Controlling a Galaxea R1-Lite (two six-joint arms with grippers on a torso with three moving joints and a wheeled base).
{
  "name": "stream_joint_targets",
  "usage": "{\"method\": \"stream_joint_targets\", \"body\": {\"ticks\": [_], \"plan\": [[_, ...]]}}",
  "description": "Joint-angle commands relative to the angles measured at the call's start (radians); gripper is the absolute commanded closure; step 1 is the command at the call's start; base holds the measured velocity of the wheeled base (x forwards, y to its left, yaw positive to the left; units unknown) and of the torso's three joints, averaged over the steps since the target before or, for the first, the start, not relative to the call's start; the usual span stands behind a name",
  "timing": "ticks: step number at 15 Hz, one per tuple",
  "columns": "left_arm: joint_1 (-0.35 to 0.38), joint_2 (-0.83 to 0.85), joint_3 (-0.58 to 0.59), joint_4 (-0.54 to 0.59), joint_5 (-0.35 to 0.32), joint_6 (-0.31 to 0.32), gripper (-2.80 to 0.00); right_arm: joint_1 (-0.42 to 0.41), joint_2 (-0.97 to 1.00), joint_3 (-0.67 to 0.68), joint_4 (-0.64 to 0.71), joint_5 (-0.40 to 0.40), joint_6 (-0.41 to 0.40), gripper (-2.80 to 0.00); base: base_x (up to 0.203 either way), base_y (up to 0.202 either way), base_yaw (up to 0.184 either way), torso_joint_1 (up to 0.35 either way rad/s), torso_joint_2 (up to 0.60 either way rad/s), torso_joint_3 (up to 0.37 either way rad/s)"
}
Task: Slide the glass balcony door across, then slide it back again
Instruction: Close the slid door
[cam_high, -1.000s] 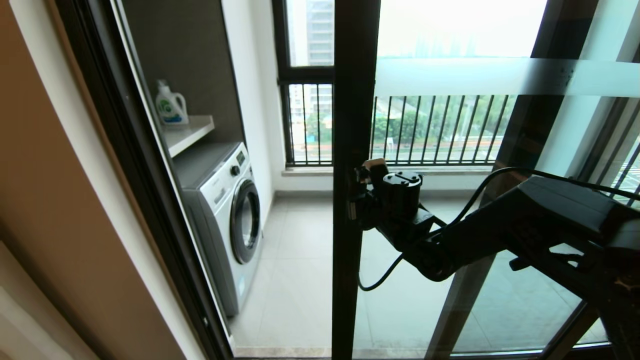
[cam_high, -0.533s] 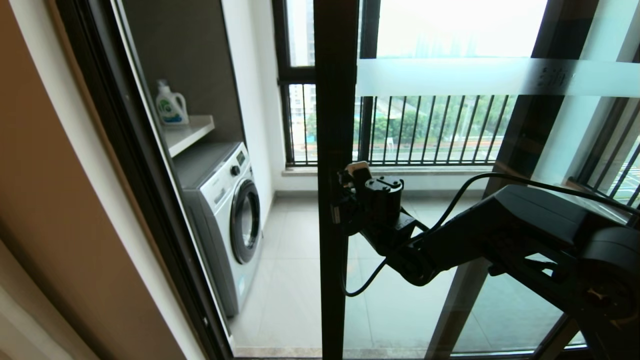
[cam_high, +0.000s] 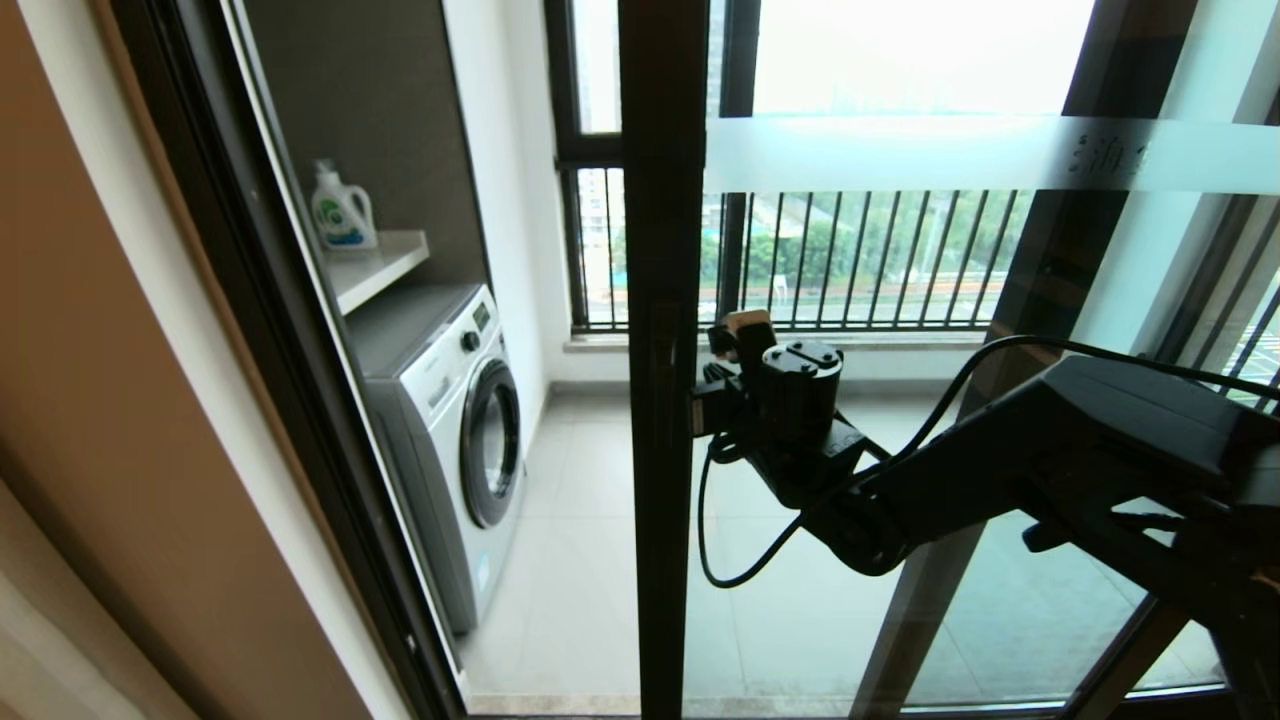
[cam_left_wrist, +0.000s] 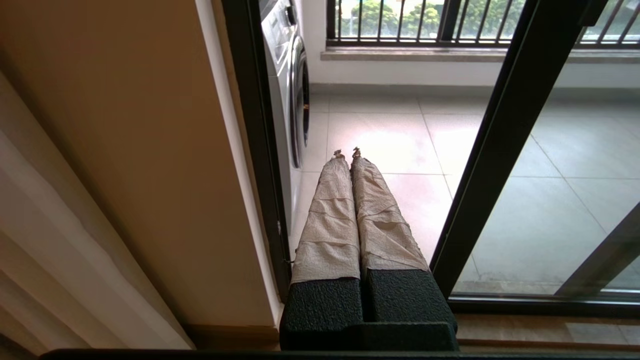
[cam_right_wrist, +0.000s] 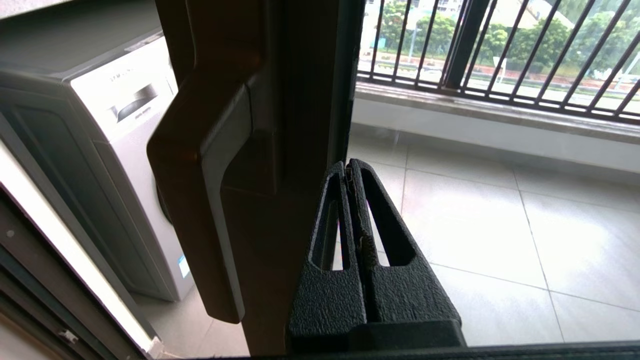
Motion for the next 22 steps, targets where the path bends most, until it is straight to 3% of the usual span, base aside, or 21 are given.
{"method": "stream_joint_targets", "body": {"ticks": [1, 6, 12, 17, 22], "plan": [[0.000, 0.001, 0.000, 0.000, 0.000, 0.000, 0.00, -0.005, -0.105, 0.060, -0.006, -0.002, -0.001, 0.00, 0.000, 0.000, 0.000, 0.000, 0.00, 0.000], [0.000, 0.001, 0.000, 0.000, 0.000, 0.000, 0.00, -0.026, -0.329, 0.255, -0.007, -0.005, 0.001, 0.00, 0.000, 0.000, 0.000, 0.000, 0.00, 0.000], [0.000, 0.001, 0.000, 0.000, 0.000, 0.000, 0.00, -0.119, -0.770, 0.517, 0.048, -0.011, -0.012, 0.00, 0.000, 0.000, 0.000, 0.000, 0.00, 0.000], [0.000, 0.000, 0.000, 0.000, 0.000, 0.000, 0.00, -0.219, -1.295, 0.656, 0.353, -0.017, -0.089, 0.00, 0.000, 0.000, 0.000, 0.000, 0.00, 0.000], [0.000, 0.001, 0.000, 0.000, 0.000, 0.000, 0.00, -0.429, -1.783, 0.654, 0.808, -0.022, -0.171, 0.00, 0.000, 0.000, 0.000, 0.000, 0.00, 0.000]]}}
